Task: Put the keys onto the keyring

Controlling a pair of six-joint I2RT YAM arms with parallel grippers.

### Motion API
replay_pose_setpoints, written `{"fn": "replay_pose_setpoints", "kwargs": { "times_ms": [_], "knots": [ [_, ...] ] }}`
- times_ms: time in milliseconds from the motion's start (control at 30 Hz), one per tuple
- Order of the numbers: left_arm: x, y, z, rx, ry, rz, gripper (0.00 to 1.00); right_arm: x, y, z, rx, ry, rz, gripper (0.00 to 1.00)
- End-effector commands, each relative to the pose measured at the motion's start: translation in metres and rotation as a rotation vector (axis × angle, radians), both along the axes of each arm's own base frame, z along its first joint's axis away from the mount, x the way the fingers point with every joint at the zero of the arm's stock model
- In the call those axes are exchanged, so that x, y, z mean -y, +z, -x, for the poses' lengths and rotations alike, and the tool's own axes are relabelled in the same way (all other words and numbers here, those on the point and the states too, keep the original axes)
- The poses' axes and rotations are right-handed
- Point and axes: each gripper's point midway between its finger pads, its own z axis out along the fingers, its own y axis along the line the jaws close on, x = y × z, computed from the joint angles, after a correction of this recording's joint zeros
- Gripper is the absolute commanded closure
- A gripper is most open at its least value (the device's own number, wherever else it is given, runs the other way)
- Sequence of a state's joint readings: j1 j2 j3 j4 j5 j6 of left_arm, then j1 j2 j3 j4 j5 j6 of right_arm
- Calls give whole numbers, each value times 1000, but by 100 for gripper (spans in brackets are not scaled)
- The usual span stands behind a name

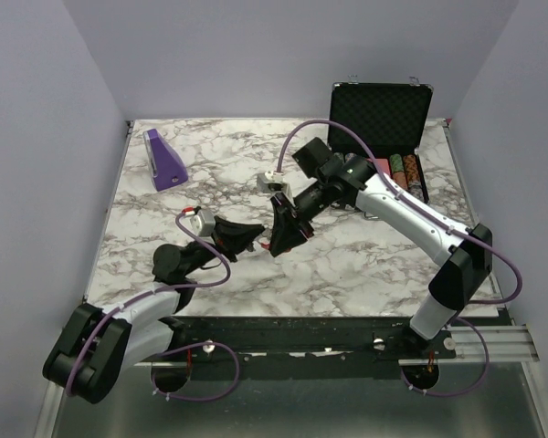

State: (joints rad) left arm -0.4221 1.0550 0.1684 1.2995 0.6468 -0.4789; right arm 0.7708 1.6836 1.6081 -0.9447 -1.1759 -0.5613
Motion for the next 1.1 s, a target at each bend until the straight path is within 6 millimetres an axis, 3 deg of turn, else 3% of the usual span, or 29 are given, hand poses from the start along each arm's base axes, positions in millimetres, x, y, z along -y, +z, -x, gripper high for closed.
{"fn": "replay_pose_setpoints", "kwargs": {
  "times_ms": [0, 100, 200, 333, 467, 600, 767, 1067],
  "knots": [
    [-12, 56, 16, 254, 11, 122, 100, 5, 37, -6, 92, 2, -60, 70],
    [-15, 54, 17, 237, 19, 133, 100, 14, 50, -46, 126, -150, -60, 66],
    [-19, 53, 17, 214, 34, 150, 100, 22, 37, -87, 97, -305, -31, 64],
    [-22, 50, 16, 187, 48, 165, 100, 22, 8, -97, 74, -366, 32, 61],
    [-23, 50, 13, 161, 56, 182, 100, 18, -13, -89, 23, -342, 66, 61],
    [-23, 51, 11, 146, 58, 190, 100, 8, -29, -56, 9, -232, 84, 62],
    [-24, 50, 11, 140, 63, 195, 100, 0, -31, -29, 23, -157, 64, 64],
    [-16, 47, 17, 132, -3, 169, 100, -7, -37, -23, 42, -124, 71, 62]
  ]
}}
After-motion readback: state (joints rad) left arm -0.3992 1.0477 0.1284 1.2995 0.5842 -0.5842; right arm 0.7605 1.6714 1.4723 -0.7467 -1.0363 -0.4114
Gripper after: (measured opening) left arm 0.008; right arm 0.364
